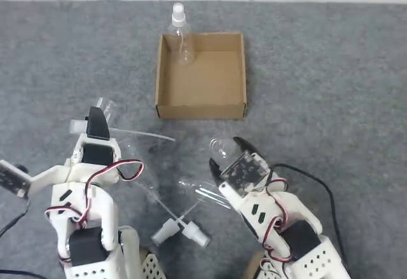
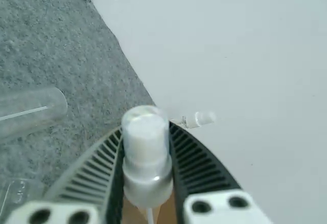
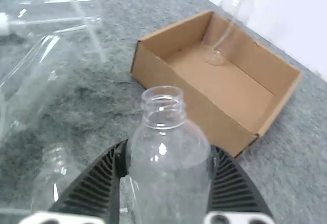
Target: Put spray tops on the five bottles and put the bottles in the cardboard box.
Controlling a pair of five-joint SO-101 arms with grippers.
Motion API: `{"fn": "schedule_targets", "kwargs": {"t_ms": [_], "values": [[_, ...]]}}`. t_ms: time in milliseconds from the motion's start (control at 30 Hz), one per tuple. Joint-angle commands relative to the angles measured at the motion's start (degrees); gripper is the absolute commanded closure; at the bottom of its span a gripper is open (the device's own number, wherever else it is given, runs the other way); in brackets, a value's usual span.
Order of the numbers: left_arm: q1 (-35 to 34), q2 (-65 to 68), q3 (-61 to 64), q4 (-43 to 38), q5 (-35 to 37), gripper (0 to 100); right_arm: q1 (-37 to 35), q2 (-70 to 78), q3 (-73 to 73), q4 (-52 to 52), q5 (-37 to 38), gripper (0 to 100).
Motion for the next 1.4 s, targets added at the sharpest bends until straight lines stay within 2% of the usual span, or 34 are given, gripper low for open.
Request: {"fn": "schedule_targets", "kwargs": {"t_ms": [0, 300, 867, 1100, 1367], "values": [[-0.6, -1.4, -1.8, -1.7, 0.6, 99, -1.6, -3.4, 0.3, -1.5, 3.7, 90.9], [0.3, -1.4, -3.5, -2.0, 0.7, 99, -1.3, -3.2, 0.4, -1.5, 3.8, 90.9], [12.5, -1.4, -14.5, -2.0, 0.7, 99, -1.1, -3.2, 0.5, -1.4, 3.4, 90.9], [12.7, -1.4, -13.5, 0.1, 4.8, 99, -1.1, -3.2, 0.5, -1.4, 3.4, 90.9], [12.7, -1.4, -13.3, 4.5, 5.1, 99, -1.1, -3.2, 0.5, -1.5, 3.4, 90.9]]}}
